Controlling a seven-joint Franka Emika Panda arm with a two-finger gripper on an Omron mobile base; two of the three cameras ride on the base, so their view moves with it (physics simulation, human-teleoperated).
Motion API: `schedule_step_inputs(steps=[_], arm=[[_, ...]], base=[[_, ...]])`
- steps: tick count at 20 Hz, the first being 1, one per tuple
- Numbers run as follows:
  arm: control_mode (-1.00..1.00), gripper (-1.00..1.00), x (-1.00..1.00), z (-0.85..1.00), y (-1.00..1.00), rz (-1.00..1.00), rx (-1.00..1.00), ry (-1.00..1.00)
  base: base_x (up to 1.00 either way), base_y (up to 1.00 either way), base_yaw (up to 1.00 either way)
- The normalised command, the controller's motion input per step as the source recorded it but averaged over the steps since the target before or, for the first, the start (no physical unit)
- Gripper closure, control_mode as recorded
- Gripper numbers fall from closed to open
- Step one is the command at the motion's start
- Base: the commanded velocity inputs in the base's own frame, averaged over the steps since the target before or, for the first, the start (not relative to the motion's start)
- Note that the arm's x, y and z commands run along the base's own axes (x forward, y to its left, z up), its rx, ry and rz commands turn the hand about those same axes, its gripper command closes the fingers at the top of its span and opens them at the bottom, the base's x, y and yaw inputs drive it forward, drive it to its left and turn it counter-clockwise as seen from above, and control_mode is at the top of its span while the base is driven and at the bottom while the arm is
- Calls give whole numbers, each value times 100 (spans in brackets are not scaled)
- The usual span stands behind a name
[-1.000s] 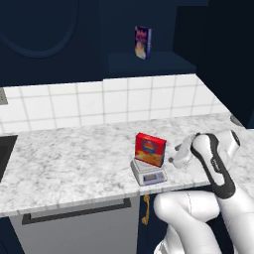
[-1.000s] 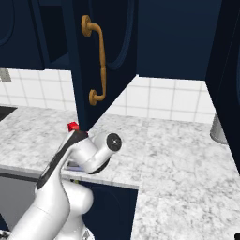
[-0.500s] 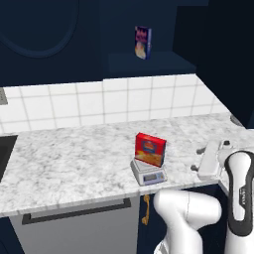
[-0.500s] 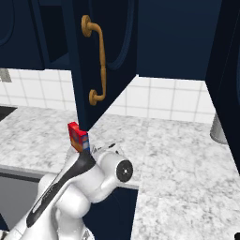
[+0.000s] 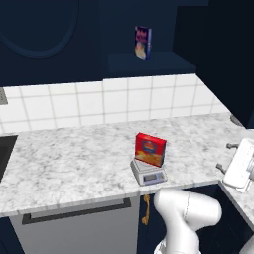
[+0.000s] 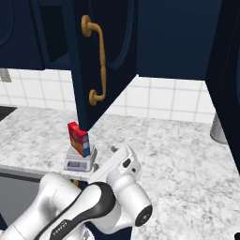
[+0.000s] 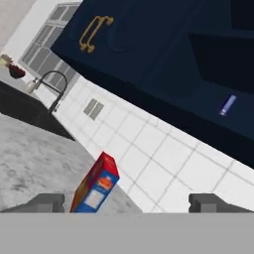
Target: Pick the boxed food and place it on the digital scale for weighing, and close the cabinet.
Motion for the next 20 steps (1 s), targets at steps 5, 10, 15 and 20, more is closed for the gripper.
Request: schedule_step_inputs(steps=[5, 10, 15, 20], arm=[[-100, -100, 1, 53, -60, 0, 0, -16], [-100, -100, 7, 47, -63, 0, 0, -12], [-100, -100, 33, 19, -49, 0, -2, -21], [-100, -100, 63, 15, -30, 0, -3, -33]], base=[[0, 0, 0], [0, 0, 0], [0, 0, 0], [0, 0, 0]])
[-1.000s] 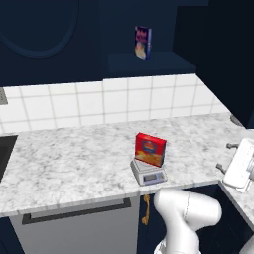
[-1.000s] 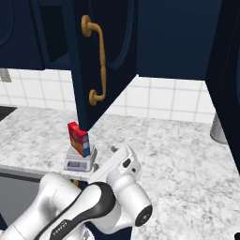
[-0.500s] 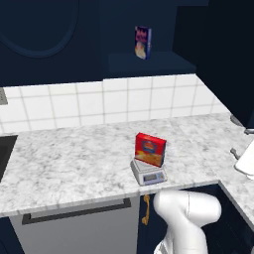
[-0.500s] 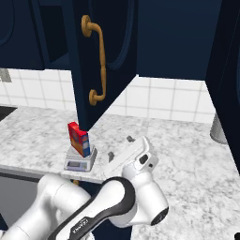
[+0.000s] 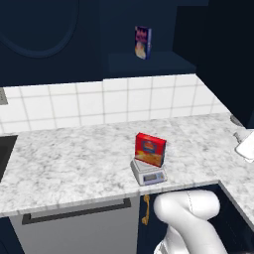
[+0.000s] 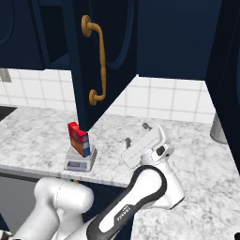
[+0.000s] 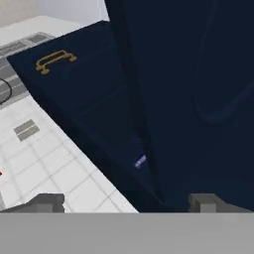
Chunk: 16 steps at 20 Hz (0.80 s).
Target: Pick the boxed food and place it on the digital scale for weighing, and close the cabinet.
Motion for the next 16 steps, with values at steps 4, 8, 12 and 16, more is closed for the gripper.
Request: schedule_step_inputs(steps=[4, 8, 12, 16], arm=[[-100, -100, 38, 43, -16, 0, 0, -32], [-100, -100, 4, 93, -6, 0, 0, -13], [-100, -100, 11, 84, 0, 0, 0, -4], [-100, -100, 30, 57, 0, 0, 0, 0]], base=[[0, 0, 0], [0, 0, 0], [0, 0, 0], [0, 0, 0]])
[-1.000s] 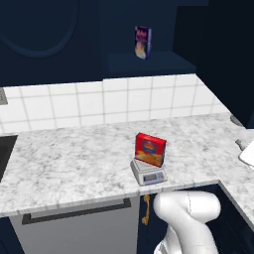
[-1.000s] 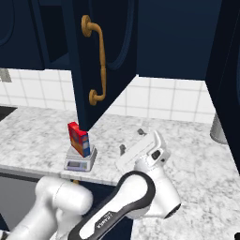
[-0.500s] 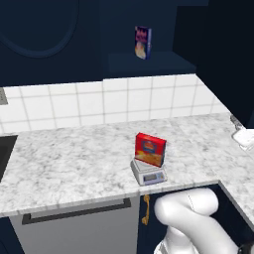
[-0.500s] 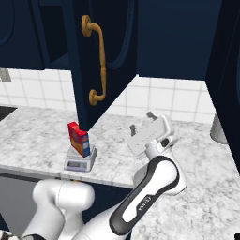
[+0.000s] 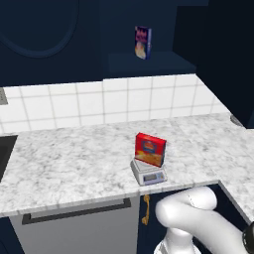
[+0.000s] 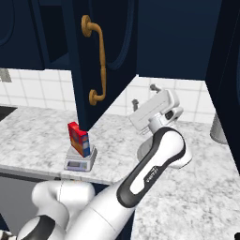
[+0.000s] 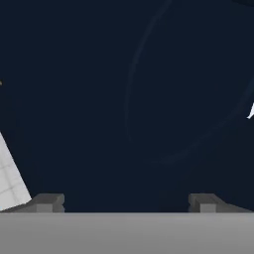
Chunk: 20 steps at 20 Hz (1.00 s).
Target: Pick the boxed food and place it on the digital scale for weighing, and close the cabinet.
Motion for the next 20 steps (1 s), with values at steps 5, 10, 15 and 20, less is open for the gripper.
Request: schedule_step_inputs(steps=[5, 10, 15, 20], arm=[[-100, -100, 31, 61, 7, 0, 0, -4], [-100, -100, 20, 42, 35, 2, 0, -5], [-100, -100, 8, 11, 79, 1, 0, -4], [-100, -100, 2, 46, 95, 0, 0, -9]], base=[[0, 0, 0], [0, 0, 0], [0, 0, 0], [0, 0, 0]])
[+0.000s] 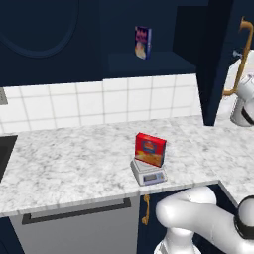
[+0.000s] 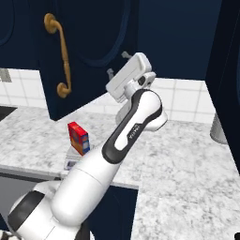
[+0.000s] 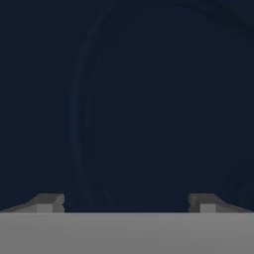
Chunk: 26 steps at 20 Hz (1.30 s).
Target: Pick the boxed food and place it on the digital scale for weighing, and close the cabinet.
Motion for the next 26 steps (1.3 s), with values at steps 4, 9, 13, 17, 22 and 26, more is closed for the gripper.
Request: schedule_step_inputs(steps=[4, 9, 13, 17, 22, 26], arm=[[-100, -100, 29, 48, 96, -1, -2, -5], [-100, -100, 49, 16, 48, -8, 0, 3], [-100, -100, 62, 0, 23, -11, -2, 18], [-100, -100, 67, 0, 25, -16, -3, 18], [-100, -100, 70, 0, 8, -11, -1, 13], [-100, -100, 75, -2, 0, -6, 0, 5]], base=[[0, 0, 0], [0, 0, 0], [0, 0, 0], [0, 0, 0], [0, 0, 0], [0, 0, 0]])
